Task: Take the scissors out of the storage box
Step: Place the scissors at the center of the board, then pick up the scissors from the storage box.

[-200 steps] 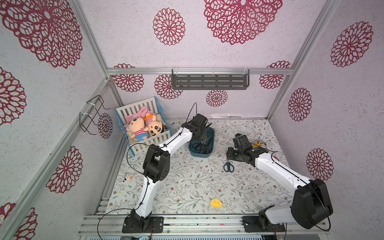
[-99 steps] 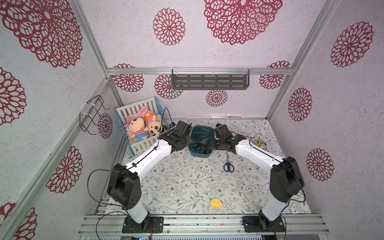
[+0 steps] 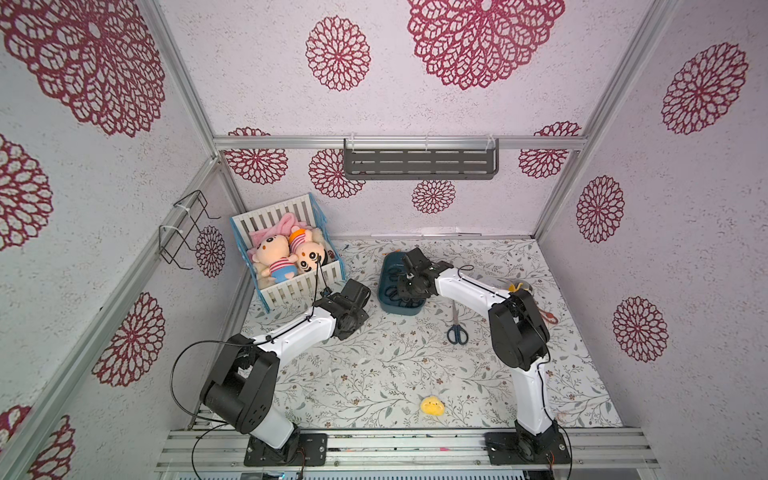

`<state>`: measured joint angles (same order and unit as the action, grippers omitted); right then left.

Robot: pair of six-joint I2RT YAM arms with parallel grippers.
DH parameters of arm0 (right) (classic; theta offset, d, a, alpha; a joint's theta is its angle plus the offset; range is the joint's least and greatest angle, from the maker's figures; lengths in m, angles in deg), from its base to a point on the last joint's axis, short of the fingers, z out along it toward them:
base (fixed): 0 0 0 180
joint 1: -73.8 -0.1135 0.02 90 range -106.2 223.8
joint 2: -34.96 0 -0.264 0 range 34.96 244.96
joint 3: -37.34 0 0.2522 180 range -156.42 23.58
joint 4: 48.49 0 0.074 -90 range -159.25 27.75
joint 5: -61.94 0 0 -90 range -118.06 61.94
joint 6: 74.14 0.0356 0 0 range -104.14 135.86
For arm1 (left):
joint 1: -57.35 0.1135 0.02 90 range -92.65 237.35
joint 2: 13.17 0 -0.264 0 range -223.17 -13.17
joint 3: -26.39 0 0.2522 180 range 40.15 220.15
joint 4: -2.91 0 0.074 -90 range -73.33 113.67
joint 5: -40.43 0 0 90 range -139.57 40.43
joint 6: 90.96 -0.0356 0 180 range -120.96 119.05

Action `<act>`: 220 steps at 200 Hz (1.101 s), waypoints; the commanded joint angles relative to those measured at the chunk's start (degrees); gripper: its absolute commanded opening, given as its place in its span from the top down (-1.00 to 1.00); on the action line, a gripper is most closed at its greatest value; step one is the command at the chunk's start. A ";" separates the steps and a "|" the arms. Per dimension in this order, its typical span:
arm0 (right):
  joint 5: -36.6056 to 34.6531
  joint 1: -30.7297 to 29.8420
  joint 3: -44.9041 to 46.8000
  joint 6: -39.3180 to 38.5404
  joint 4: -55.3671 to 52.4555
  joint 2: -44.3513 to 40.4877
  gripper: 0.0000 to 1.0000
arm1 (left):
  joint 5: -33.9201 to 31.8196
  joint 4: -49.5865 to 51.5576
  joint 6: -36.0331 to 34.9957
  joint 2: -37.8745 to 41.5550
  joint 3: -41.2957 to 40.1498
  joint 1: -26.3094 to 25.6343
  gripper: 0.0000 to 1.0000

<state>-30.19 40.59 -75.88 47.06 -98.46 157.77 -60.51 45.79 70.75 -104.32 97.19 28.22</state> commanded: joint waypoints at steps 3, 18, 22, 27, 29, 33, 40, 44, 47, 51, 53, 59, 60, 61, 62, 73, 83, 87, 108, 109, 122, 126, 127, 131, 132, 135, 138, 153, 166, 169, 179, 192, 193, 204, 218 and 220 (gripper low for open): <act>-2.00 -0.53 -3.59 1.99 -4.60 0.94 0.08 | 0.85 -4.91 1.12 -3.05 0.16 1.17 1.00; -1.91 -0.81 -2.68 3.00 -5.03 0.43 0.10 | 2.38 -6.33 1.20 -4.13 -0.92 1.21 1.00; -2.07 -0.88 -2.59 3.38 -5.42 0.34 0.10 | 2.81 -6.77 1.12 -4.41 -1.23 1.26 1.00; -2.15 -1.04 -2.54 3.65 -5.79 0.13 0.10 | 3.30 -7.15 0.99 -4.74 -1.39 1.35 1.00; -2.17 -1.13 -2.46 3.70 -5.98 0.04 0.10 | 3.43 -7.19 0.92 -4.91 -1.40 1.35 1.00; -2.25 -1.27 -2.41 3.81 -6.27 -0.08 0.10 | 3.77 -7.41 0.91 -5.25 -1.37 1.36 1.00; -2.41 -1.54 -2.41 4.19 -7.04 -0.19 0.11 | 4.39 -7.91 0.58 -5.88 -1.18 1.35 0.98; -2.37 -1.64 -2.36 4.38 -7.36 -0.20 0.11 | 4.67 -8.06 0.43 -6.18 -0.83 1.39 0.93; -2.23 -1.68 -2.37 4.39 -7.54 -0.20 0.11 | 5.02 -7.91 0.30 -6.39 -0.55 1.43 0.88; -2.04 -1.76 -2.25 4.50 -7.71 -0.16 0.11 | 5.27 -7.84 0.15 -6.76 -0.16 1.39 0.77; -1.94 -1.77 -2.24 4.51 -7.78 -0.12 0.11 | 5.35 -7.74 0.12 -6.89 0.07 1.41 0.72; -1.76 -1.77 -2.02 4.85 -7.83 0.04 0.11 | 5.70 -7.53 0.02 -7.22 0.62 1.37 0.55; -1.75 -1.77 -1.99 4.84 -7.83 0.06 0.11 | 5.68 -7.47 0.02 -7.25 0.71 1.36 0.53; -1.74 -1.77 -1.93 4.93 -7.83 0.11 0.11 | 5.72 -7.40 0.06 -7.27 0.80 1.35 0.51; -1.74 -1.77 -1.91 4.97 -7.83 0.13 0.11 | 5.69 -7.36 0.08 -7.28 0.84 1.35 0.50; -2.02 -1.77 -1.88 5.25 -7.83 0.49 0.11 | 5.56 -6.91 0.19 -7.03 1.36 1.28 0.44; -2.47 -1.70 -2.34 5.40 -8.35 1.05 0.11 | 5.51 -6.43 0.19 -6.34 1.50 1.35 0.39; -2.69 -1.61 -2.57 5.33 -8.63 1.26 0.11 | 5.40 -6.02 0.11 -5.81 1.49 1.34 0.37; -3.81 -1.31 -3.82 5.28 -9.71 2.23 0.11 | 3.79 -3.92 -0.66 -2.28 1.67 1.31 0.32; -3.87 -1.28 -3.95 5.28 -9.74 2.33 0.11 | 3.72 -3.78 -0.76 -2.14 1.72 1.33 0.32; -4.57 -0.99 -4.85 5.34 -10.35 2.89 0.11 | 1.65 -1.60 -2.10 0.19 2.72 1.35 0.31; -4.79 -0.84 -5.16 5.34 -10.45 3.07 0.11 | 1.11 -1.00 -2.55 0.85 3.09 1.35 0.31; -4.80 -0.82 -5.23 5.31 -10.50 3.11 0.11 | 0.93 -0.82 -2.67 0.96 3.17 1.31 0.31; -4.96 -0.70 -5.39 5.24 -10.52 3.26 0.10 | 0.38 -0.20 -3.07 1.61 3.52 1.35 0.30; -4.97 -0.62 -5.44 5.17 -10.54 3.29 0.10 | 0.30 -0.11 -3.29 1.69 3.61 1.35 0.30; -5.01 -0.55 -5.59 5.15 -10.47 3.36 0.10 | -0.12 0.26 -3.64 2.17 3.83 1.34 0.29; -5.06 -0.40 -5.69 5.12 -10.52 3.51 0.10 | -0.43 0.58 -4.01 2.47 4.02 1.35 0.29; -5.44 0.29 -6.55 4.93 -10.73 4.20 0.11 | -2.00 2.39 -5.66 3.56 5.42 1.38 0.29; -5.69 0.85 -7.35 4.35 -11.15 5.06 0.11 | -2.67 3.43 -7.02 3.77 6.61 1.35 0.29; -5.60 1.05 -7.47 4.24 -11.21 5.32 0.11 | -2.79 3.66 -7.28 3.78 6.82 1.35 0.29; -5.46 1.35 -7.68 3.89 -11.19 6.04 0.11 | -3.16 4.16 -7.94 3.60 7.47 1.37 0.29; -5.18 1.73 -7.87 3.69 -11.09 6.91 0.11 | -3.20 4.49 -8.76 3.37 8.12 1.68 0.29; -5.17 1.74 -7.86 3.65 -11.09 7.01 0.11 | -3.21 4.52 -8.81 3.40 8.15 1.69 0.29; -4.84 1.70 -7.72 3.29 -10.66 7.64 0.11 | -3.46 4.70 -9.30 3.43 8.43 1.79 0.29; -3.96 1.74 -7.83 2.71 -10.63 8.75 0.13 | -3.90 4.70 -9.56 3.57 8.44 2.03 0.29; -3.83 1.74 -7.85 2.70 -10.68 8.92 0.13 | -3.98 4.69 -9.63 3.67 8.42 2.05 0.29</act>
<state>-34.19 42.05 -82.57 50.96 -108.57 164.76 -62.57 48.33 63.51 -100.89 104.95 29.64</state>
